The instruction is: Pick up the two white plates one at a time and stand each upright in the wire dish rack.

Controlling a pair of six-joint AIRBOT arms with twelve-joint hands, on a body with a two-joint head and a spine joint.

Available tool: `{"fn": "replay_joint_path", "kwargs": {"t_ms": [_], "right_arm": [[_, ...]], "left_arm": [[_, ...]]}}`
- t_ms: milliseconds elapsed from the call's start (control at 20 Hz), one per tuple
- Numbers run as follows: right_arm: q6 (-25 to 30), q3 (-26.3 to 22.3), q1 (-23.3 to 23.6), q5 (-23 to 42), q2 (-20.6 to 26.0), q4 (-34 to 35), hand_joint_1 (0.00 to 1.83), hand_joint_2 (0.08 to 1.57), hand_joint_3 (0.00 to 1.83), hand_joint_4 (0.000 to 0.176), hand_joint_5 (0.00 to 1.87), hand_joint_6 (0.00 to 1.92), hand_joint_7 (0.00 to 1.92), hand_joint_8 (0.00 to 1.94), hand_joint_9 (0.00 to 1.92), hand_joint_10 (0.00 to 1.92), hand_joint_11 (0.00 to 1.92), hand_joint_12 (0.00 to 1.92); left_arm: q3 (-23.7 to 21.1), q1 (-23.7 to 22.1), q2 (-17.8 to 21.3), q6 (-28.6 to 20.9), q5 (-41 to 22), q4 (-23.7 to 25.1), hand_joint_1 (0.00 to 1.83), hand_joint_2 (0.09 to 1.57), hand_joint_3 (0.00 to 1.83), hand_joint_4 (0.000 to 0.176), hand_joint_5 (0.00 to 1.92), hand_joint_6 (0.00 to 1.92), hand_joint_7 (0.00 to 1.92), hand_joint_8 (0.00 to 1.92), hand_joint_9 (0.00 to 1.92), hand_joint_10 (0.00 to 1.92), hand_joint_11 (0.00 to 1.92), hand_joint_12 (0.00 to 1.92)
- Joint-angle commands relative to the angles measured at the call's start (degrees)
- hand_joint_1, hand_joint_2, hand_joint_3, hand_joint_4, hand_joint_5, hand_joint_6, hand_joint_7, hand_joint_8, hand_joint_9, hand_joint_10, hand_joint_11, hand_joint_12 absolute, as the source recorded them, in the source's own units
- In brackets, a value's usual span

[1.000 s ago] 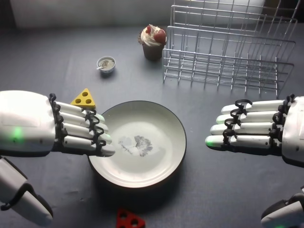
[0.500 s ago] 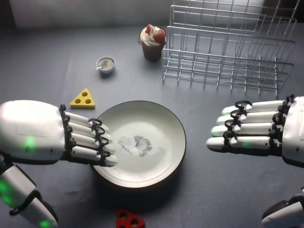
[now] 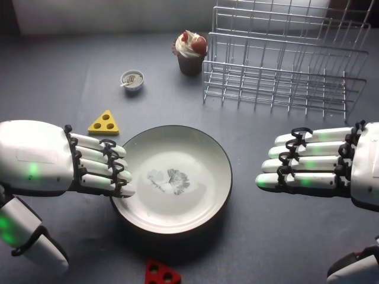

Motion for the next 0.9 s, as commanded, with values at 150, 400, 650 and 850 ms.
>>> {"fn": "replay_joint_path", "kwargs": {"t_ms": [150,400,650,850], "right_arm": [[0.23,0.08,0.79,6.26,0.07,1.58,0.09,0.96,0.0,0.0,0.16,0.0,0.18,0.0,0.18,0.0,0.19,0.01],[0.17,0.08,0.82,6.26,0.07,1.5,0.07,0.97,0.0,0.0,0.15,0.0,0.18,0.01,0.18,0.01,0.2,0.01],[0.0,0.05,0.82,6.26,0.07,1.33,0.08,0.98,0.0,0.0,0.12,0.0,0.16,0.0,0.16,0.0,0.17,0.0],[-0.09,0.01,0.83,6.27,0.05,1.05,0.06,0.97,0.0,0.0,0.15,0.01,0.18,0.01,0.19,0.01,0.19,0.01]], "left_arm": [[0.5,0.56,0.04,-0.12,-3.18,-2.69,0.0,0.92,0.0,0.0,0.1,0.0,0.13,0.0,0.12,0.01,0.11,0.01],[0.02,1.45,0.48,-0.12,-3.5,-2.78,0.0,0.91,0.0,0.0,0.11,0.0,0.14,0.01,0.13,0.01,0.12,0.01],[-0.55,1.5,1.1,-0.12,-4.14,-2.89,0.0,0.92,0.0,0.0,0.1,0.0,0.13,0.0,0.11,0.0,0.1,0.0],[-1.75,1.5,1.61,-0.12,-4.31,-2.78,0.0,0.92,0.0,0.0,0.12,0.01,0.14,0.01,0.13,0.01,0.12,0.01]]}}
